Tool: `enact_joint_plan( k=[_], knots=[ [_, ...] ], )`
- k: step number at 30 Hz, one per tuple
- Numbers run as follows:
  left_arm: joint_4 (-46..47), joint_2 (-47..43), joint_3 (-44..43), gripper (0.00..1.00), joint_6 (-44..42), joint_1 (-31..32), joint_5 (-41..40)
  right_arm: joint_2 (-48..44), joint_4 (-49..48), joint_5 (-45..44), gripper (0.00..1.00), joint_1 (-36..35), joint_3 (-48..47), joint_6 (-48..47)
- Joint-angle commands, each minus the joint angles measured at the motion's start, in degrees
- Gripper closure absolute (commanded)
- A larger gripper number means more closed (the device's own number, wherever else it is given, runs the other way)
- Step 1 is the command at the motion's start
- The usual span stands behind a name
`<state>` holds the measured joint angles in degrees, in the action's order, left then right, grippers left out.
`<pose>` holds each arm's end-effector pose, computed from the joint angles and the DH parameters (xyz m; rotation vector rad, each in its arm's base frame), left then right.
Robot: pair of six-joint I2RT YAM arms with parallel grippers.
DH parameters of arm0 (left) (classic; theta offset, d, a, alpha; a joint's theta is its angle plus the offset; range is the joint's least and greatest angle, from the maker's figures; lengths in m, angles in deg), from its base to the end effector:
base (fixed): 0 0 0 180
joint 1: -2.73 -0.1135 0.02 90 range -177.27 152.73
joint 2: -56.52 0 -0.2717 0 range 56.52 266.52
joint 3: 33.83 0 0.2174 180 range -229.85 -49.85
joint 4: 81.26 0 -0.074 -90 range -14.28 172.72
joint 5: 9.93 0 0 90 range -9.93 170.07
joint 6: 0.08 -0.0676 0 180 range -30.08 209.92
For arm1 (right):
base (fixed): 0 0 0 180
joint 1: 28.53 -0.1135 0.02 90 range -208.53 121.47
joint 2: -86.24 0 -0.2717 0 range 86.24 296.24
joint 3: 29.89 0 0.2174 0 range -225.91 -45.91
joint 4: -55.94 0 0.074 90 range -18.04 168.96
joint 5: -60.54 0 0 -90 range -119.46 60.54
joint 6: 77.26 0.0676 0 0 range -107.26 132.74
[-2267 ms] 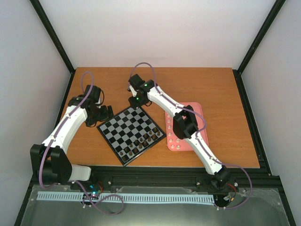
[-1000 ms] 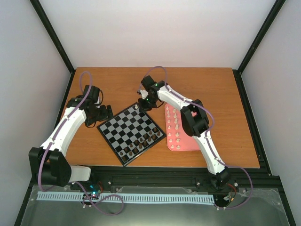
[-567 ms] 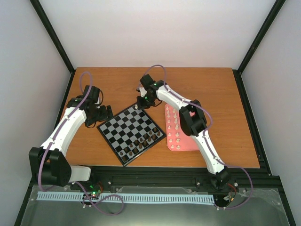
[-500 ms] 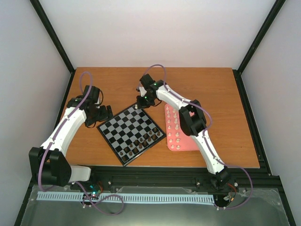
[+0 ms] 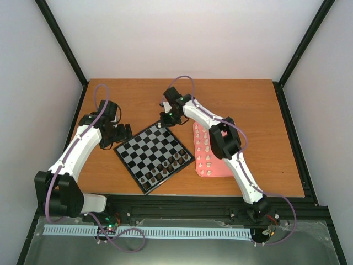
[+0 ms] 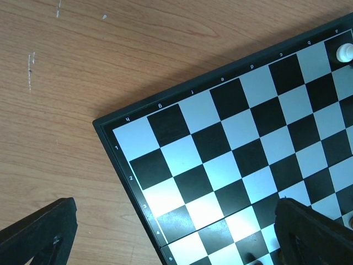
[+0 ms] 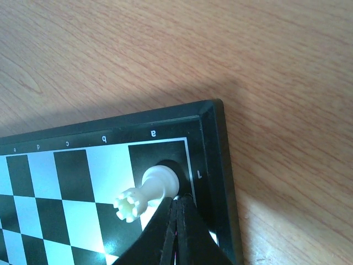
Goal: Set up the chess pieces on the board
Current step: Place the chess piece on the chessboard.
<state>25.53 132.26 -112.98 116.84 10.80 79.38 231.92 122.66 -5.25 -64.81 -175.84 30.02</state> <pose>0.2169 -0.0299 0.2569 -0.4613 2.7604 -0.1338 0.3996 0.3277 0.1434 -0.5968 2.7933 0.8144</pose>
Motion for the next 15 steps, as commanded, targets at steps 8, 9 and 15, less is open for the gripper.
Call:
enact_joint_plan(
  k=[8, 9, 15],
  knots=[
    [0.5, 0.0, 0.0, 0.0, -1.1, -0.4, -0.1, 2.2, 0.9, 0.1, 0.97, 0.2, -2.6, -0.1],
    [0.5, 0.0, 0.0, 0.0, -1.1, -0.4, -0.1, 1.9, 1.4, -0.3, 0.97, 0.2, -2.5, -0.3],
    [0.6, -0.2, 0.0, 0.0, -1.0, -0.4, 0.1, -5.1, 0.1, -4.9, 0.93, 0.3, 4.0, -1.5]
  ],
)
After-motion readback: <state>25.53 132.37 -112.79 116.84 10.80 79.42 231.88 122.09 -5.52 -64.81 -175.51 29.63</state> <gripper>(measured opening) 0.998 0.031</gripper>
